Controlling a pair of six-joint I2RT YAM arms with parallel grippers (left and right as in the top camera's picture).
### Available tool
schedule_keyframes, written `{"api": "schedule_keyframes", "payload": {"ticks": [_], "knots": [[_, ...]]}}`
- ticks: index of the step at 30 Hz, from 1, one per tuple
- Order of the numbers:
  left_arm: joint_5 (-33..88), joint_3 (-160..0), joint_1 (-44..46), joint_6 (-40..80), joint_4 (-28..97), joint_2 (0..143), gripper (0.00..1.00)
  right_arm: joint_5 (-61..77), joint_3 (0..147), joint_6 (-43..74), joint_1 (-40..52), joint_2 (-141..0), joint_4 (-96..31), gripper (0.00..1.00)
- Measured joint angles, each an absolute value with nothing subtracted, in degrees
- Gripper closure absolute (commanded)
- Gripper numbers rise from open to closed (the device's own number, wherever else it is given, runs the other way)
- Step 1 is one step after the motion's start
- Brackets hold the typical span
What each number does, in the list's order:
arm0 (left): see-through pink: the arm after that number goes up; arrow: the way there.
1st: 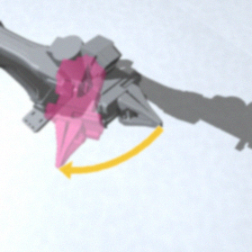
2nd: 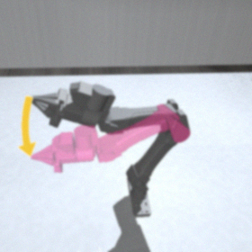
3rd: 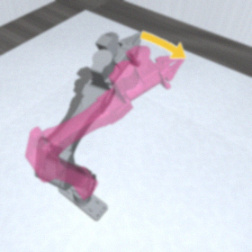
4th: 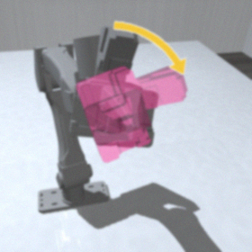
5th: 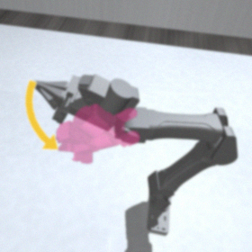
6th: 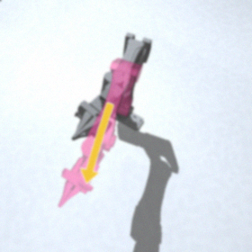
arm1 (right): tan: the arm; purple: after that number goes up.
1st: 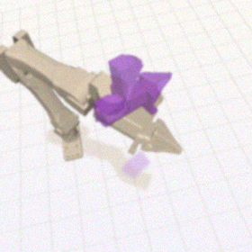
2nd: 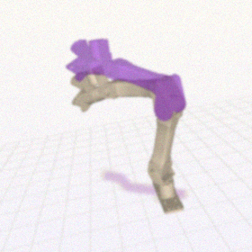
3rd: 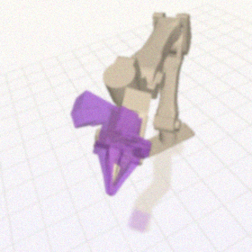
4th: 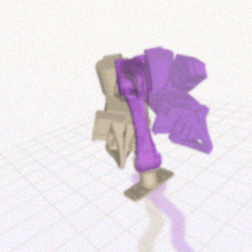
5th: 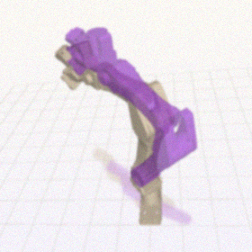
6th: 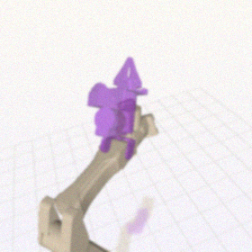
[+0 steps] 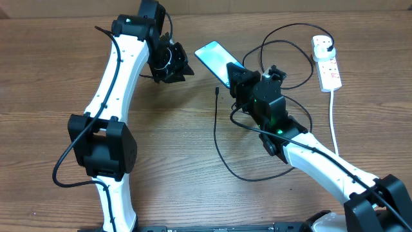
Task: Plug charger to phone and switch on socket
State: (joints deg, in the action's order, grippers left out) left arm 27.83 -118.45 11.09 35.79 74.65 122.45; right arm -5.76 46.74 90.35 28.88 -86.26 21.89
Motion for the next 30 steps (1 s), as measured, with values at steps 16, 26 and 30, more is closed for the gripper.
{"api": "schedule_keyframes", "payload": {"ticks": [16,26,30], "knots": [[37.12,-118.45,10.85,39.51,64.18,122.45,0.77,-1.83,47.88,105.84,25.76,-91.48,22.81,0.96],[38.89,-118.45,11.73,41.95,60.55,122.45,0.77,3.16,47.94,108.90,25.76,-93.51,25.61,0.96],[38.98,-118.45,12.40,42.28,59.90,122.45,0.76,3.75,47.97,109.40,25.74,-93.67,26.92,0.96]]}}
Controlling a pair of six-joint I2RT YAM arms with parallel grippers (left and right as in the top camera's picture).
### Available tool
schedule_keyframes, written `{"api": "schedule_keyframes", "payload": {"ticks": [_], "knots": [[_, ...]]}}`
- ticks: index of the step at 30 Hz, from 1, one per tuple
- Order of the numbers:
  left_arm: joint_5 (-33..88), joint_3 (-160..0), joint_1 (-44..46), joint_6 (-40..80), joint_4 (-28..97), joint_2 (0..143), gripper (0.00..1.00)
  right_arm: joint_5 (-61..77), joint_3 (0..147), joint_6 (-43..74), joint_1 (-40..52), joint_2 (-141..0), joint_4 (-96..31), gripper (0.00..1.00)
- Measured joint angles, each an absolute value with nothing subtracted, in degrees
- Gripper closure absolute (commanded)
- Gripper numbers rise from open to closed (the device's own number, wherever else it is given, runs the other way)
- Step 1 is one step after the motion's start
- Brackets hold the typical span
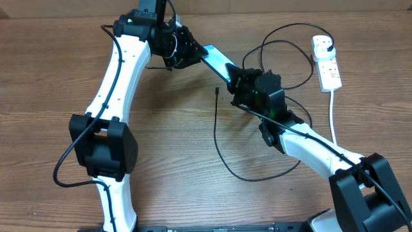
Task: Plug charger to phone and switch on socket
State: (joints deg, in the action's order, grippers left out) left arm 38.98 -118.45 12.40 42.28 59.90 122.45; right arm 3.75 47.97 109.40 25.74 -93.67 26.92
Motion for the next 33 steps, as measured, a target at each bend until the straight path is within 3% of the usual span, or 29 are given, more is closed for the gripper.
{"api": "schedule_keyframes", "payload": {"ticks": [33], "knots": [[25.69,-118.45,18.55,50.78,55.37,122.43,0.78,7.33,48.01,111.07,23.97,-95.00,30.87,0.96]]}}
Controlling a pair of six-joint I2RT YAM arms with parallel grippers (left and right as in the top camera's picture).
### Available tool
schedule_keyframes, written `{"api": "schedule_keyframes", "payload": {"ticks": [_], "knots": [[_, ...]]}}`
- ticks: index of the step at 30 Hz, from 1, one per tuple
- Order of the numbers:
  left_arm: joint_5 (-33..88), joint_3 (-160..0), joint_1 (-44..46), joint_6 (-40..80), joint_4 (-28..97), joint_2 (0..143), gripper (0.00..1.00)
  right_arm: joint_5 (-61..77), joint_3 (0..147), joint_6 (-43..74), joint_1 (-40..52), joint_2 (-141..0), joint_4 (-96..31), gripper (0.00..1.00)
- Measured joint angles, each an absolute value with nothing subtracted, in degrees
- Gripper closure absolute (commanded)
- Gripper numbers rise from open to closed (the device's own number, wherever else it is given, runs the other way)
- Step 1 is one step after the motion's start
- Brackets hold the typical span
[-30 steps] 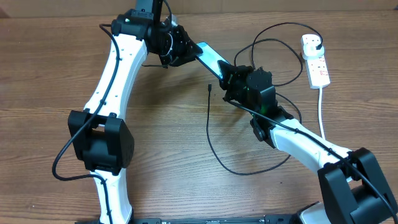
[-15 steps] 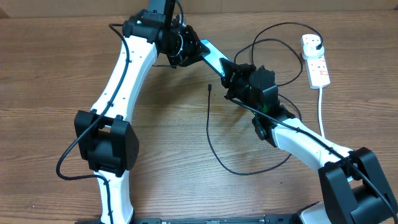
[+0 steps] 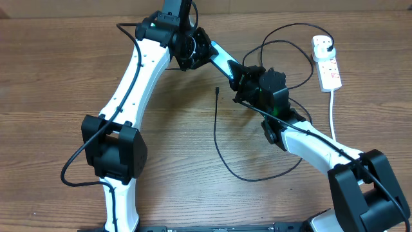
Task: Plug charger to phone and switch on socket
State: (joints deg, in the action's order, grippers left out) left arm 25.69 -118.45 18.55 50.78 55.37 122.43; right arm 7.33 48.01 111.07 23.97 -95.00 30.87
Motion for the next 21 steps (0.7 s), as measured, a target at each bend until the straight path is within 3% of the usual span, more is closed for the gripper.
{"api": "schedule_keyframes", "payload": {"ticks": [21], "knots": [[25.56,-118.56,18.65,65.45,47.13,121.99,0.91,10.00,48.01,115.63,23.27,-95.31,37.93,0.96]]}}
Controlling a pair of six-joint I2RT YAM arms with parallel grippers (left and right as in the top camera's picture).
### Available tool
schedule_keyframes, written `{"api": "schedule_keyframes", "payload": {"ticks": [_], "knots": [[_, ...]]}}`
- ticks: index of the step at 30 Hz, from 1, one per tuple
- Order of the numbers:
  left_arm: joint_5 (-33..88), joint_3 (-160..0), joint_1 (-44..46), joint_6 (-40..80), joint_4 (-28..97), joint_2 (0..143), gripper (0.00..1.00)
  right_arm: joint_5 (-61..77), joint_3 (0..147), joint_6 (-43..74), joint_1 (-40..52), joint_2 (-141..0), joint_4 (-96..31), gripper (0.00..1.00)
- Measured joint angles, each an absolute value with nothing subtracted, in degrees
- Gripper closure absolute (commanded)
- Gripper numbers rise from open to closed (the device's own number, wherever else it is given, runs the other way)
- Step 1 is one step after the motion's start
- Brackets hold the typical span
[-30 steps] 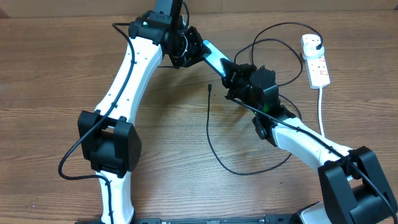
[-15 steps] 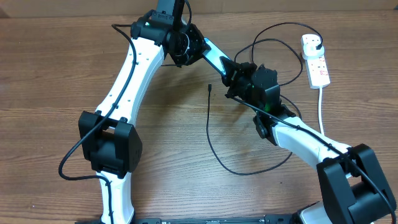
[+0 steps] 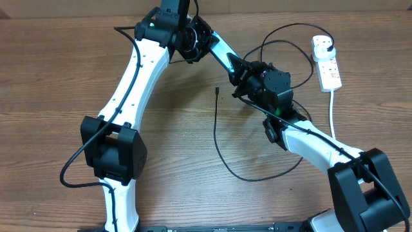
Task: Plug charger to phone and switch on socket
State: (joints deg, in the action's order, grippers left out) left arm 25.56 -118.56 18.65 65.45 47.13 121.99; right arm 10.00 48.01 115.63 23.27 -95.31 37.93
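The phone (image 3: 221, 53), a dark slab with a light blue screen, shows as a narrow tilted strip between the two grippers at the back middle of the table. My left gripper (image 3: 202, 42) is at its upper-left end with its fingers closed around it. My right gripper (image 3: 239, 69) holds the lower-right end. The black charger cable (image 3: 215, 132) lies loose on the wood, its plug tip (image 3: 217, 91) just below the phone and free of both grippers. The white socket strip (image 3: 327, 66) lies at the back right with a plug in it; its switch state is too small to read.
The cable loops (image 3: 283, 48) run behind and under the right arm toward the socket strip. A white lead (image 3: 333, 122) runs from the strip toward the table's front. The wooden table (image 3: 51, 96) is bare at the left and front.
Both grippers and the phone between them have shifted slightly toward the back of the table. The cable and its plug tip lie where they were.
At first the right gripper was on the phone's lower-right end while the left gripper stood apart to the left. The left gripper then reached the phone's upper-left end. Since then the phone shows narrower and tilted, held between both grippers, and has edged backward.
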Motion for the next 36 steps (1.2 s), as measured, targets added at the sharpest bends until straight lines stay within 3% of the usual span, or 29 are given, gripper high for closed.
{"api": "schedule_keyframes", "payload": {"ticks": [16,20,24,36], "knots": [[19.99,-118.56,20.78,66.08,45.43,121.99,0.83,11.00,48.01,115.66,23.33,-95.31,39.46,0.96],[19.66,-118.56,20.86,66.30,45.36,121.99,0.85,11.14,48.01,115.66,23.35,-95.31,39.62,0.96],[20.25,-118.54,20.86,67.00,44.29,121.99,0.96,10.46,48.07,115.66,23.27,-95.31,39.92,0.96],[22.44,-118.56,20.51,66.89,42.78,121.95,0.96,10.09,48.60,115.68,23.14,-95.31,40.23,0.96]]}}
